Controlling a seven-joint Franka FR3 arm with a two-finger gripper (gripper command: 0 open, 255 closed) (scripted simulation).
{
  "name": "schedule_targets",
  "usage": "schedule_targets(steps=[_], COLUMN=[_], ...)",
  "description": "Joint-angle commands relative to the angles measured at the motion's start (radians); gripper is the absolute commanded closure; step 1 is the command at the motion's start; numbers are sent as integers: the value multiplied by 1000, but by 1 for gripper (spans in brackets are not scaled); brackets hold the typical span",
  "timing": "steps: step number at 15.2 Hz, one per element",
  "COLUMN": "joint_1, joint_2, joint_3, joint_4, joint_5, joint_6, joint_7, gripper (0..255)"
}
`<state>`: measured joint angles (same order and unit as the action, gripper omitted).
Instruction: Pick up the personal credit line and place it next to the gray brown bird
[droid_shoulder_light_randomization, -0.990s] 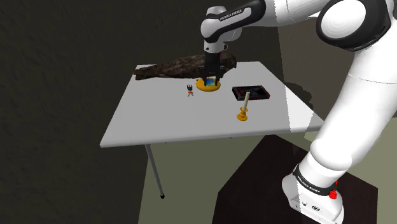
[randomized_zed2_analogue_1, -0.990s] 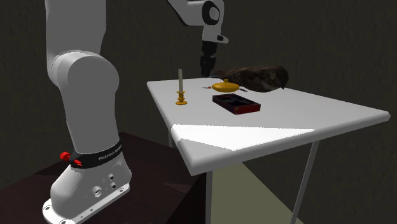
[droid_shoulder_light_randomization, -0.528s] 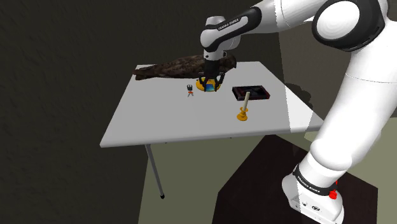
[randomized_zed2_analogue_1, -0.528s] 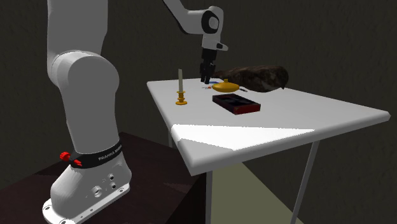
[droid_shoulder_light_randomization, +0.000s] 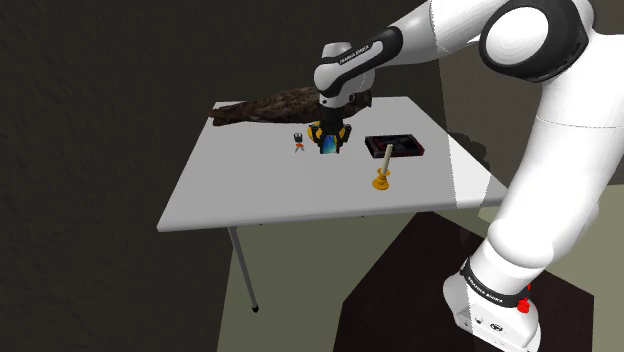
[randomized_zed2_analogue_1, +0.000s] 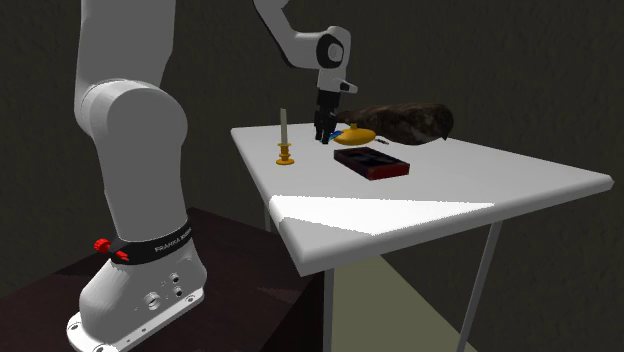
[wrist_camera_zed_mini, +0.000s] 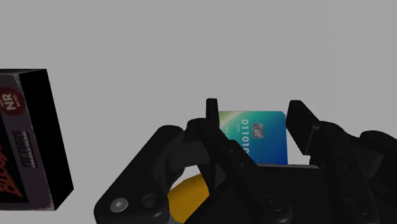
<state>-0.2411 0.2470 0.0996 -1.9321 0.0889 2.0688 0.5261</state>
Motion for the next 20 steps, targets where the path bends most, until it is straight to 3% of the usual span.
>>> schedule_targets(steps=[1, 7, 8, 13, 17, 20], joint_1=[-1, -1, -1, -1, -8, -8], joint_2=[2, 2, 2, 2, -35, -35], joint_3=[-1, -1, -1, -1, -4, -4], joint_4=[-7, -7, -7, -7, 76, 76], joint_5=[0, 0, 0, 0, -1, -1], joint_6=[9, 9, 9, 9, -111, -111], joint_7=[-3, -3, -3, -3, -2, -2], gripper=[255, 255, 0, 0, 0, 0])
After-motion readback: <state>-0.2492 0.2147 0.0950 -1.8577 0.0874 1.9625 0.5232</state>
